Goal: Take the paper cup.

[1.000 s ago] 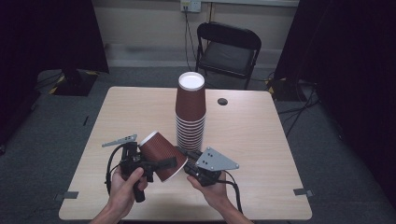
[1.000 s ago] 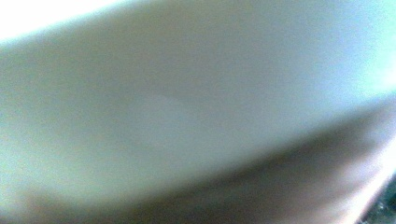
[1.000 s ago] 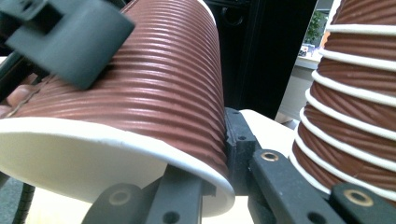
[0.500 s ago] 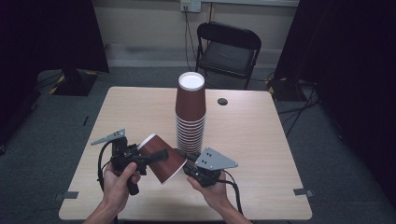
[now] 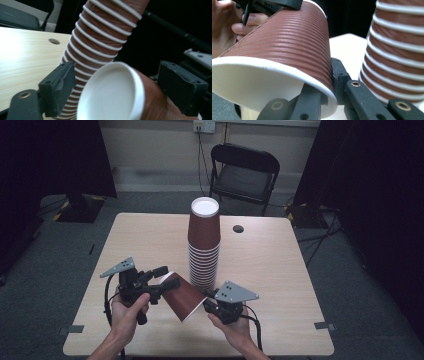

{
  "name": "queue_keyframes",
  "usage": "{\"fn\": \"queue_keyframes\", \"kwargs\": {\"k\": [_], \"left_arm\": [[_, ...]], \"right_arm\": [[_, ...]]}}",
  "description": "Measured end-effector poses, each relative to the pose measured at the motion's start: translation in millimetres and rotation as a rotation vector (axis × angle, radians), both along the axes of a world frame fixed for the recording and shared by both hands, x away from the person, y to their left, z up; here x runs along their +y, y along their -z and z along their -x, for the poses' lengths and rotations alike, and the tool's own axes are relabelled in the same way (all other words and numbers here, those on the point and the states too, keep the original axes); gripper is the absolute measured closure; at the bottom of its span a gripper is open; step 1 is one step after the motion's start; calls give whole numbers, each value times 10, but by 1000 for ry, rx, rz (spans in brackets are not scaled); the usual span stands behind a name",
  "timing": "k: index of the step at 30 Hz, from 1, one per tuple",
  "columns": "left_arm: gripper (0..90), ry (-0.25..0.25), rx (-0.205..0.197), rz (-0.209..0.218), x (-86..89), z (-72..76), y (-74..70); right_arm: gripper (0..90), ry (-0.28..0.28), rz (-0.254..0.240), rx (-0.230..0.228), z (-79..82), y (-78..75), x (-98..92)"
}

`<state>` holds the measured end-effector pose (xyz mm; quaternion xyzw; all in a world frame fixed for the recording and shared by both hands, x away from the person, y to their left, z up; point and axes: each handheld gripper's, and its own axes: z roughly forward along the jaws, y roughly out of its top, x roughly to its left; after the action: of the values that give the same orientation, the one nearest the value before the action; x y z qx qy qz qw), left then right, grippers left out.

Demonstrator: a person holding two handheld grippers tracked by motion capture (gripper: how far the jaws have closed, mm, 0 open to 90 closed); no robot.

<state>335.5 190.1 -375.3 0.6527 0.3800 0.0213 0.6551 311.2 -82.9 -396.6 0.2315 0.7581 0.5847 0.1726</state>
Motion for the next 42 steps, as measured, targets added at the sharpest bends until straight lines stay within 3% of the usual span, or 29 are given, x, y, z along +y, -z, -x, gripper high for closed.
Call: {"fn": "queue_keyframes", "kwargs": {"k": [2,9,13,15,19,20,25,30,32,34,39,42], "left_arm": [[154,-8,-29,-34,-27,4,24],[159,21,-55,-117,-75,6,59],[154,27,-111,-192,-76,30,55],[153,62,-143,-223,-76,36,67],[165,94,-140,-240,-109,39,84],[186,82,-136,-251,-123,42,83],[205,116,-188,-345,-156,92,88],[196,193,-197,-394,-172,146,107],[194,186,-209,-433,-191,180,111],[185,214,-209,-417,-208,196,132],[185,256,-227,-448,-242,230,179],[176,293,-264,-479,-277,253,205]], "right_arm": [[863,-1,13,24,-5,26,-29],[863,-6,51,91,-32,90,-119],[864,14,59,147,-67,112,-211],[864,24,68,167,-74,112,-261],[864,43,97,200,-94,112,-341],[864,46,102,209,-101,111,-359],[864,38,121,244,-109,95,-421],[864,13,152,291,-134,126,-448],[864,11,154,300,-142,142,-453],[864,6,162,313,-154,159,-445],[864,-19,192,346,-176,170,-425],[864,-32,219,374,-200,178,-412]]}}
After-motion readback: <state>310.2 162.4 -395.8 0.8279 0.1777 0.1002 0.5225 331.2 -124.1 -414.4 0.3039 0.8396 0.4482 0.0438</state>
